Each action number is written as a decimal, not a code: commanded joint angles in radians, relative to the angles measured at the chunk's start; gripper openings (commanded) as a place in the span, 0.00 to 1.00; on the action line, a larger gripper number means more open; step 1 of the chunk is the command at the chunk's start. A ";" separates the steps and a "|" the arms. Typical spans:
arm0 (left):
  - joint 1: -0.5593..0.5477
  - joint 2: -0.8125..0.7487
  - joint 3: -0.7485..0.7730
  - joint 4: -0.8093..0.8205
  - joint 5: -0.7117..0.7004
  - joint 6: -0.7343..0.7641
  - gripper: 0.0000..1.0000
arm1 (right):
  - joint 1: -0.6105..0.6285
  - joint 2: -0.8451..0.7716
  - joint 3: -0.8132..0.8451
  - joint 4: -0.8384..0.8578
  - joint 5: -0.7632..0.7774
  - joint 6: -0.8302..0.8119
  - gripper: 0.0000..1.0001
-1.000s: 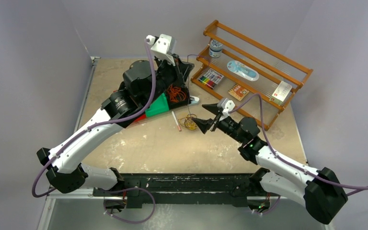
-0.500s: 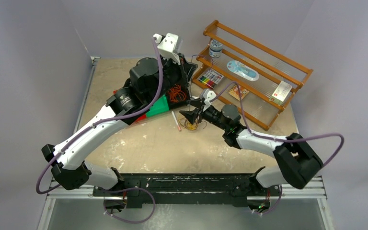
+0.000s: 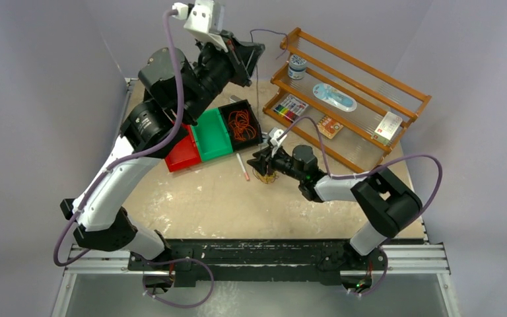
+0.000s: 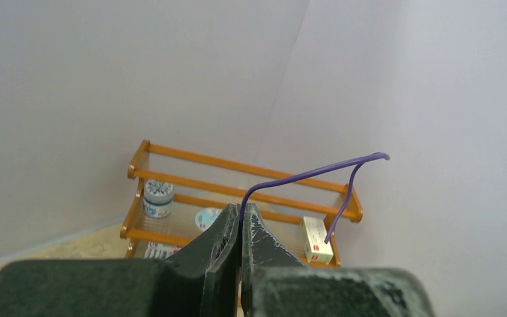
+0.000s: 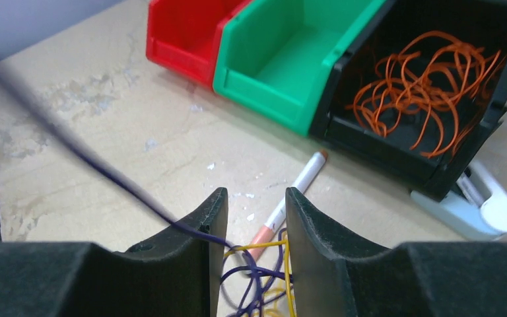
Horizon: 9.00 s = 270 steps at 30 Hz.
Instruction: Untangle the cables
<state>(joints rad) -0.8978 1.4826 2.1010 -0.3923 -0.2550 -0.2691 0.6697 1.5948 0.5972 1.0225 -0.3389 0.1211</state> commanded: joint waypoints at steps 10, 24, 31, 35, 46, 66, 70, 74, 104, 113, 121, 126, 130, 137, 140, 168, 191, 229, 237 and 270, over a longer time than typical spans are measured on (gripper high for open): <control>0.001 0.088 0.319 -0.019 -0.104 0.151 0.00 | 0.044 0.098 -0.103 0.050 0.066 0.132 0.45; 0.000 0.061 0.354 0.163 -0.182 0.307 0.00 | 0.052 0.223 -0.193 0.178 0.106 0.214 0.53; 0.001 0.056 0.366 0.349 -0.179 0.418 0.00 | 0.053 0.212 -0.196 0.168 0.114 0.213 0.56; 0.000 0.080 0.415 0.408 -0.176 0.487 0.00 | 0.053 0.201 -0.197 0.150 0.121 0.209 0.57; 0.000 0.105 0.460 0.633 -0.156 0.743 0.00 | 0.053 0.157 -0.214 0.096 0.131 0.219 0.56; 0.000 0.063 0.501 0.750 -0.092 1.027 0.00 | 0.053 -0.106 -0.328 -0.190 0.222 0.368 0.55; 0.000 0.045 0.502 0.750 -0.097 1.058 0.00 | 0.053 -0.158 -0.332 -0.278 0.290 0.418 0.41; 0.000 0.026 0.502 0.747 -0.098 1.084 0.00 | 0.054 -0.195 -0.345 -0.320 0.338 0.490 0.37; 0.001 -0.062 0.141 0.585 -0.074 0.652 0.00 | 0.053 -0.663 -0.138 -0.477 0.030 -0.223 0.82; 0.000 -0.065 0.143 0.575 -0.078 0.655 0.00 | 0.053 -0.457 -0.099 -0.477 0.100 -0.179 0.74; 0.001 -0.088 0.115 0.585 -0.093 0.662 0.00 | 0.053 -0.380 -0.084 -0.448 0.271 -0.129 0.54; 0.001 -0.108 0.089 0.588 -0.124 0.672 0.00 | 0.053 -0.337 -0.033 -0.485 0.317 -0.110 0.26; 0.000 -0.146 -0.023 0.606 -0.302 0.703 0.00 | 0.053 -0.418 -0.015 -0.508 0.301 -0.072 0.04; 0.040 -0.219 -0.395 0.625 -0.527 0.554 0.00 | 0.053 -0.589 0.084 -0.760 0.314 0.003 0.00; 0.156 -0.200 -0.495 0.530 -0.431 0.323 0.00 | 0.053 -0.635 0.130 -0.860 0.325 0.043 0.00; 0.249 -0.074 -1.166 0.588 0.139 -0.268 0.47 | 0.051 -0.743 0.490 -1.496 0.399 0.265 0.00; -0.003 -0.355 -1.440 0.981 0.368 -0.237 0.57 | 0.046 -0.594 0.421 -1.242 0.506 0.397 0.00; -0.172 0.293 -1.388 1.498 0.286 -0.029 0.28 | 0.041 -0.643 0.634 -1.206 0.425 0.224 0.00; -0.174 0.095 -1.533 1.403 0.158 -0.066 0.43 | 0.041 -0.663 0.642 -1.177 0.597 0.135 0.00; 0.047 -0.010 -1.094 0.228 0.050 0.148 0.54 | 0.023 -0.508 0.546 -1.114 0.670 0.124 0.00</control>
<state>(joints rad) -0.8547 1.4334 0.8459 -0.0654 -0.1604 -0.2840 0.6987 1.0748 1.1400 -0.1425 0.3759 0.2428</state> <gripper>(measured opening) 0.533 0.006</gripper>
